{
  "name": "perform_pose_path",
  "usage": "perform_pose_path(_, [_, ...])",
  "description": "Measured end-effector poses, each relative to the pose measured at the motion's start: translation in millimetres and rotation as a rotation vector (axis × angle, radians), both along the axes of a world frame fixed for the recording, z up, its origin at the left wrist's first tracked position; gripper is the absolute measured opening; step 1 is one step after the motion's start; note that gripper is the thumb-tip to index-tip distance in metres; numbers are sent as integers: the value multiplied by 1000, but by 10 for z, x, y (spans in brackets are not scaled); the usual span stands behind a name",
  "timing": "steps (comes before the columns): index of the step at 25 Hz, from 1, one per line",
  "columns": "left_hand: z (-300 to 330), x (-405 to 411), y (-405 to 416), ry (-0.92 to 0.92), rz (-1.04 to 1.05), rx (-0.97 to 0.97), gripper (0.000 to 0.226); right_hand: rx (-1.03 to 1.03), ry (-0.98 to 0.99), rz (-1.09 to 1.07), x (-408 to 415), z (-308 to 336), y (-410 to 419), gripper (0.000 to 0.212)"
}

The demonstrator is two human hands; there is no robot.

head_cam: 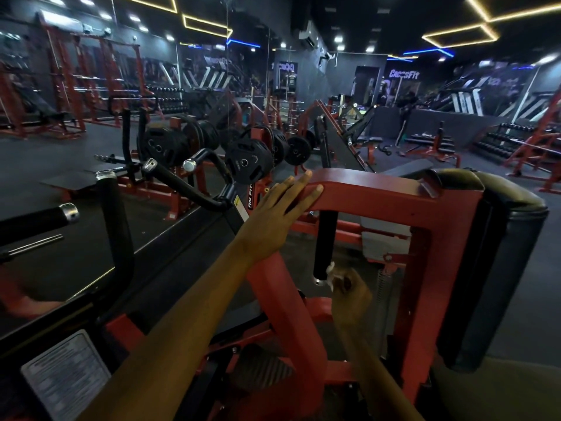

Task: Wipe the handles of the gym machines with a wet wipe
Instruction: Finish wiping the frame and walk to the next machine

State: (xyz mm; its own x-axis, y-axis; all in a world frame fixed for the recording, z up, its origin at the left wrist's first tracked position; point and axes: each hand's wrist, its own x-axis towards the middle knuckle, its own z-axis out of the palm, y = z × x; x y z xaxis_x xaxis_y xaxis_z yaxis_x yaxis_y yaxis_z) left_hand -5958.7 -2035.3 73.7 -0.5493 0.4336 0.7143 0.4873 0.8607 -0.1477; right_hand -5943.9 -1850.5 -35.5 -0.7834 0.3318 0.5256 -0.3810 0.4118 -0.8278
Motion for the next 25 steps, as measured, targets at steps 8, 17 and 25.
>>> perform_pose_path(8, [9, 32, 4, -26, -17, 30, 95, -246, 175, -45, -273, 932, -144, 7])
perform_pose_path(17, [19, 14, -15, -62, -43, 48, 91, 1253, 743, 41, -342, 976, -110, 18])
perform_pose_path(25, [-5, 37, -18, -80, -29, 86, 96, 1572, 534, -160, -265, 774, -222, 32])
